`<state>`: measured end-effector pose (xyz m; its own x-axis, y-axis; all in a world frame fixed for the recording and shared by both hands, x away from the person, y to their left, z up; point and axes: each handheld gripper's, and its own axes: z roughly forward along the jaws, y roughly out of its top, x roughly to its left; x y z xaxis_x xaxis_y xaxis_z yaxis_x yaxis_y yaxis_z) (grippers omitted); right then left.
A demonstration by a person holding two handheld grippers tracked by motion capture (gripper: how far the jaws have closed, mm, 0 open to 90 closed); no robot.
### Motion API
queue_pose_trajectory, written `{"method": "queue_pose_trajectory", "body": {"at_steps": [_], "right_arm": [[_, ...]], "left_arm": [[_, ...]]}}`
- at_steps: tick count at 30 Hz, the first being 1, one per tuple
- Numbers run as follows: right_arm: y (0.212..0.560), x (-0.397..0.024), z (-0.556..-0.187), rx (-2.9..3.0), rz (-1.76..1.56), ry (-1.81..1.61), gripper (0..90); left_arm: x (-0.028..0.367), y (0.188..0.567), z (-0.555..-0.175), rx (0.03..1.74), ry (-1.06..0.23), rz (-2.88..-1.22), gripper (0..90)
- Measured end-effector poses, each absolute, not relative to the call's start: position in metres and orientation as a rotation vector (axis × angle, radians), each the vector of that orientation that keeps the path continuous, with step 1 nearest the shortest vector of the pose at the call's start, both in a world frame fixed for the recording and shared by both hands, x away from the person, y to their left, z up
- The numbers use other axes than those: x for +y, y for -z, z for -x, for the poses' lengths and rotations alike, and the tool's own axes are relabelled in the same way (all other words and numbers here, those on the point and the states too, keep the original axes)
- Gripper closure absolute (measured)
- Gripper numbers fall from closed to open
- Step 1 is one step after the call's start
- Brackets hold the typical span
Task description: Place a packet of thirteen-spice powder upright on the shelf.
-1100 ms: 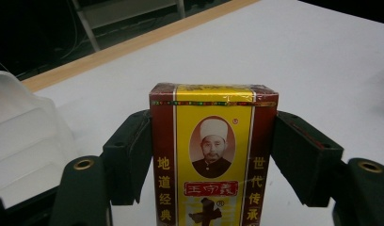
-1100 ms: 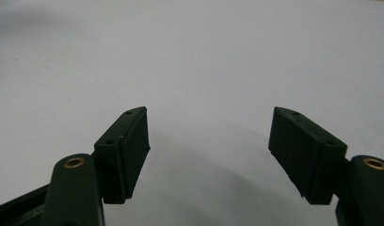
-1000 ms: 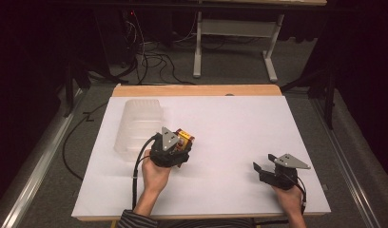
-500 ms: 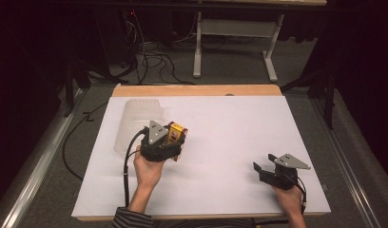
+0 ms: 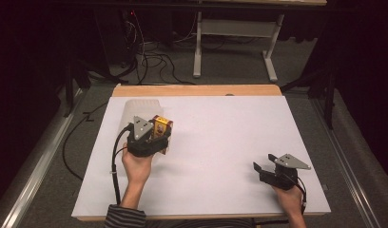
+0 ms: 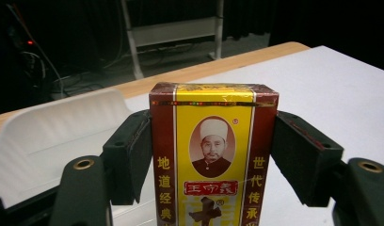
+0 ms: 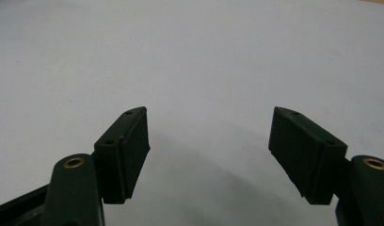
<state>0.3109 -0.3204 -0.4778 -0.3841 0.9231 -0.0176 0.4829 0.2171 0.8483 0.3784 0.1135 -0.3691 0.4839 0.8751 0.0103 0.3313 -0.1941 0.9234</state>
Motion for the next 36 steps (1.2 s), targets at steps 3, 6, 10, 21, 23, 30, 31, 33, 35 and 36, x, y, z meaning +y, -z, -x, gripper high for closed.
{"method": "queue_pose_trajectory", "body": {"at_steps": [3,6,10,21,23,30,31,33,35,36], "right_arm": [[0.478,-0.321,-0.311,1.959,-1.295,-1.076,29.5],[0.478,-0.32,-0.31,1.958,-1.29,-1.072,29.5],[0.478,-0.32,-0.311,1.961,-1.299,-1.071,29.5],[0.478,-0.32,-0.311,1.96,-1.298,-1.071,29.5],[0.478,-0.32,-0.311,1.962,-1.297,-1.067,29.5],[0.478,-0.32,-0.311,1.959,-1.301,-1.071,29.5],[0.478,-0.32,-0.311,1.959,-1.298,-1.07,29.5],[0.478,-0.32,-0.311,1.959,-1.298,-1.071,29.4],[0.478,-0.32,-0.311,1.959,-1.298,-1.071,29.5],[0.478,-0.32,-0.311,1.961,-1.3,-1.07,29.5]], "left_arm": [[0.12,0.369,-0.379,1.047,-0.715,-1.737,32.7],[0.126,0.37,-0.381,1.068,-0.732,-1.733,32.7],[0.133,0.373,-0.383,1.1,-0.744,-1.721,32.7],[0.148,0.384,-0.386,1.163,-0.769,-1.715,32.6],[0.15,0.386,-0.387,1.177,-0.77,-1.716,32.6],[0.153,0.394,-0.389,1.219,-0.785,-1.739,32.6],[0.153,0.394,-0.389,1.219,-0.785,-1.739,32.6],[0.153,0.395,-0.39,1.223,-0.79,-1.743,32.6],[0.153,0.395,-0.39,1.224,-0.792,-1.742,32.6],[0.153,0.396,-0.391,1.223,-0.793,-1.75,32.5]]}}
